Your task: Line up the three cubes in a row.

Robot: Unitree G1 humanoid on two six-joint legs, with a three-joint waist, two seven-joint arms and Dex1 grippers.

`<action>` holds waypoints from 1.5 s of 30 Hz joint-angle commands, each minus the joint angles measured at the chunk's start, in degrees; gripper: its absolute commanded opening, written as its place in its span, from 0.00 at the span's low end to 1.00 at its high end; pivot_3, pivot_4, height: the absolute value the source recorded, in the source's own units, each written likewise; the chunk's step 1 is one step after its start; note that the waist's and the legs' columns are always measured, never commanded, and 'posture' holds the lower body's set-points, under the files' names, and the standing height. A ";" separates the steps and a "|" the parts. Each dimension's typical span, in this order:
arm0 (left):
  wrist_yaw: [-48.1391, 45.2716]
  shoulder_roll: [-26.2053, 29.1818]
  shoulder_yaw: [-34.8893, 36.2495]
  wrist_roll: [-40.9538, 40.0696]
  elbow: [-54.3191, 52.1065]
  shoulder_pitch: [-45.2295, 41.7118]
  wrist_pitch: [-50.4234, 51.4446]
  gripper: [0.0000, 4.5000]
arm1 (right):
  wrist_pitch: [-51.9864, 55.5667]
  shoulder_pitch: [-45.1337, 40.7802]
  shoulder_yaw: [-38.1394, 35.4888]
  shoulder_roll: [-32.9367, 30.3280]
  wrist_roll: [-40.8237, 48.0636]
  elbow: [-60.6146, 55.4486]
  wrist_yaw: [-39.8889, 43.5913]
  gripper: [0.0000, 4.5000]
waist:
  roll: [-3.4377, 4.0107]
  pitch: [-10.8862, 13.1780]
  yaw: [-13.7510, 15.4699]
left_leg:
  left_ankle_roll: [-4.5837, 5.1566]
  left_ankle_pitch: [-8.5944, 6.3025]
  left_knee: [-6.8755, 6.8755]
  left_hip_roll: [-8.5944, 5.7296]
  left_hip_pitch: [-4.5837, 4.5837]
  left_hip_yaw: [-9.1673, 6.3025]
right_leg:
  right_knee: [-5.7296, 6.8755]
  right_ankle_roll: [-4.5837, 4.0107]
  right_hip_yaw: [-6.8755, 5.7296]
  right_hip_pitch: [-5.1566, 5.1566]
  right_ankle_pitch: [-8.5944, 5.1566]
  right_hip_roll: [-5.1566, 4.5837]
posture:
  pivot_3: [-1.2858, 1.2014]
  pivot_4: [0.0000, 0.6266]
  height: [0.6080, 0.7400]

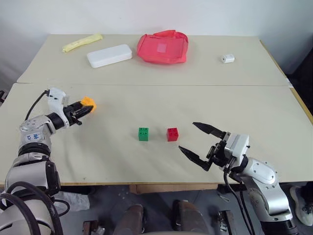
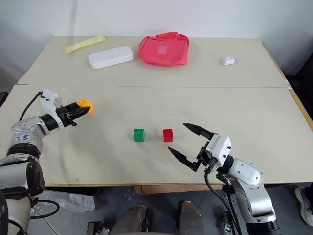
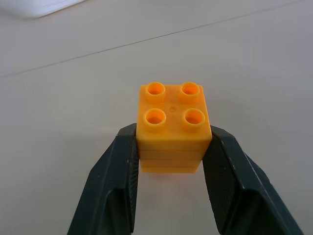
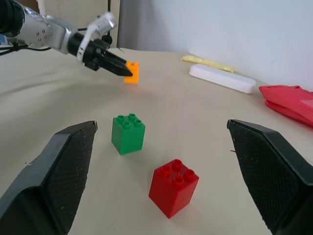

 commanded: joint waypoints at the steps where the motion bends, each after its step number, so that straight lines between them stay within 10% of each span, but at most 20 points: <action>1: -13.55 0.99 -3.02 -0.52 -7.18 0.79 -4.31 0.33 | 0.13 1.20 -1.83 -1.34 1.23 -3.14 0.13 1.00 | 0.00 0.00 0.01 | 0.00 0.00 0.00 0.00 0.00 0.00 | 0.00 0.00 0.00 0.00 0.00 0.00 | 0.52 0.24 1.00; 6: -26.18 0.17 -9.09 0.17 -10.91 2.85 -9.40 0.33 | 0.33 2.80 -2.92 -2.96 2.33 -3.59 1.10 1.00 | 0.00 0.00 -0.02 | 0.01 0.01 0.01 0.02 0.02 0.04 | -0.01 0.00 0.04 0.02 0.00 0.01 | 0.52 0.24 1.00; 26: -26.59 -3.46 -21.11 1.84 -3.15 -1.39 -16.78 0.33 | 0.74 6.64 -6.28 -6.45 3.75 -3.87 4.17 1.00 | -0.03 0.01 1.07 | 0.13 0.02 0.07 0.00 0.04 0.11 | 0.00 0.06 0.10 0.06 0.03 0.00 | 0.52 0.24 1.00; 36: -24.91 2.38 -12.06 -3.19 -7.15 1.73 -13.01 0.99 | 2.17 2.77 -7.70 -10.53 7.24 -0.10 11.71 1.00 | -0.08 0.04 0.54 | 0.15 0.02 0.07 0.07 0.02 0.16 | -0.02 0.08 0.14 0.01 0.04 0.05 | 0.52 0.24 1.00; 45: -20.13 10.70 -3.69 -11.05 -31.49 18.56 -0.07 0.99 | 6.96 -15.54 -5.54 -18.79 9.23 12.31 25.39 1.00 | -0.02 0.08 -0.31 | 0.13 0.02 0.06 0.18 0.04 0.14 | -0.13 0.08 0.35 0.05 0.04 -0.22 | 0.52 0.24 1.00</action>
